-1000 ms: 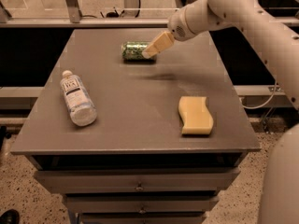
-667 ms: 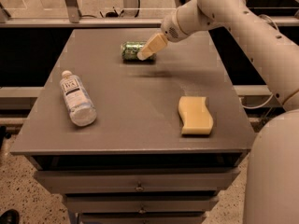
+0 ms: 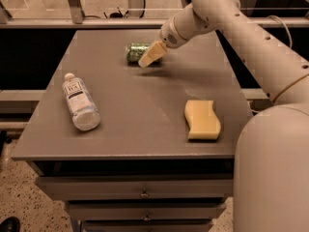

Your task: Move green can near sponge

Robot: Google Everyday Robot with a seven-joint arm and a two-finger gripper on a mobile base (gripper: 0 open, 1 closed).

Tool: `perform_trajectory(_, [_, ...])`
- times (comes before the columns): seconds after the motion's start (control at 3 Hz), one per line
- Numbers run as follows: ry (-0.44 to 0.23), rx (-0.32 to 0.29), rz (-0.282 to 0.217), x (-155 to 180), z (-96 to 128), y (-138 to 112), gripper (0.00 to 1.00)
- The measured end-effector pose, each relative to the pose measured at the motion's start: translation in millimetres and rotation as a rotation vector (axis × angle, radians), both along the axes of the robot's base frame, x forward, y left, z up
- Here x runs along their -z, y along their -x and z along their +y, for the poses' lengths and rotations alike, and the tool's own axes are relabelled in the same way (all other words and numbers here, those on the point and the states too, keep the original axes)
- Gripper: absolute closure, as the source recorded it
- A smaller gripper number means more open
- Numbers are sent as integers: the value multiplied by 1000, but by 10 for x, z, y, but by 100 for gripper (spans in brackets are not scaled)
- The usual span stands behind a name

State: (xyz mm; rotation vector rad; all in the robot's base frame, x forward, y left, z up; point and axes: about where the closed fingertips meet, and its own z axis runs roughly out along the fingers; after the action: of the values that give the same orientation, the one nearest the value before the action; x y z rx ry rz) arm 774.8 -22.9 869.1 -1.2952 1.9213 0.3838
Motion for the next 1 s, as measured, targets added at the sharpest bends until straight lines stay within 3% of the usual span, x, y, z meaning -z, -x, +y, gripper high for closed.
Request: perform_trajectory(1.0, [56, -43, 18, 13, -63, 121, 85])
